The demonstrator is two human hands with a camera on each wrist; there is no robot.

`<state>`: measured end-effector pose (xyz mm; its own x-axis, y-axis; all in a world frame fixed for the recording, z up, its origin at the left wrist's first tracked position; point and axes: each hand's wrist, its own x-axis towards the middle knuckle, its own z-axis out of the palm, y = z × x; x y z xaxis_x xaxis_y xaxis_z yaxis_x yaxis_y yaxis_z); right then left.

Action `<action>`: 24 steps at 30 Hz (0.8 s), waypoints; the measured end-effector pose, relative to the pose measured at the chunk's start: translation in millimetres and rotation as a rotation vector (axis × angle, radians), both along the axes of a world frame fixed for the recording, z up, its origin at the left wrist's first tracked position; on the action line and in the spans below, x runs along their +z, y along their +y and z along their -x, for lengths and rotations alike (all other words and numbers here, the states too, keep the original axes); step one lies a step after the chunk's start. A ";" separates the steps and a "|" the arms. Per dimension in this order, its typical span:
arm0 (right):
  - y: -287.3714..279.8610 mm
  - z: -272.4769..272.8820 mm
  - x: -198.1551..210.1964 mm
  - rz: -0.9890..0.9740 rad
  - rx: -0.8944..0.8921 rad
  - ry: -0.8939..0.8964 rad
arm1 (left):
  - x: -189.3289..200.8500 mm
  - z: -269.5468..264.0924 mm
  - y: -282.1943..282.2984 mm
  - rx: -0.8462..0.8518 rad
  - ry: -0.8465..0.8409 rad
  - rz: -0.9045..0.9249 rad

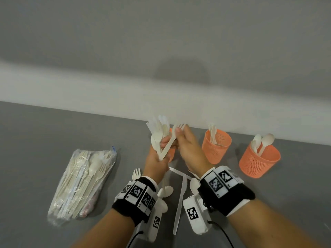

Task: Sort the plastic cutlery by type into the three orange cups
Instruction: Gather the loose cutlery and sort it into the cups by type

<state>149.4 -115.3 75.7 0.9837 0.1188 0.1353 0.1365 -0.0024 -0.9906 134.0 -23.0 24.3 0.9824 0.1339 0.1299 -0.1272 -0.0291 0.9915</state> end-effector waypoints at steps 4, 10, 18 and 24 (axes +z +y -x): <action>-20.0 -1.2 16.0 -0.255 -0.037 0.015 | -4.0 2.0 -6.4 0.012 0.040 -0.037; -28.4 8.2 0.6 0.014 0.035 0.098 | -3.8 0.9 -29.1 -0.054 -0.033 -0.032; -67.5 -7.2 13.4 -0.128 -0.167 0.044 | -0.7 4.8 -50.4 -0.142 0.028 -0.072; -129.0 -40.2 45.1 0.074 -0.341 -0.205 | -1.3 -1.3 -49.1 -0.271 0.277 0.198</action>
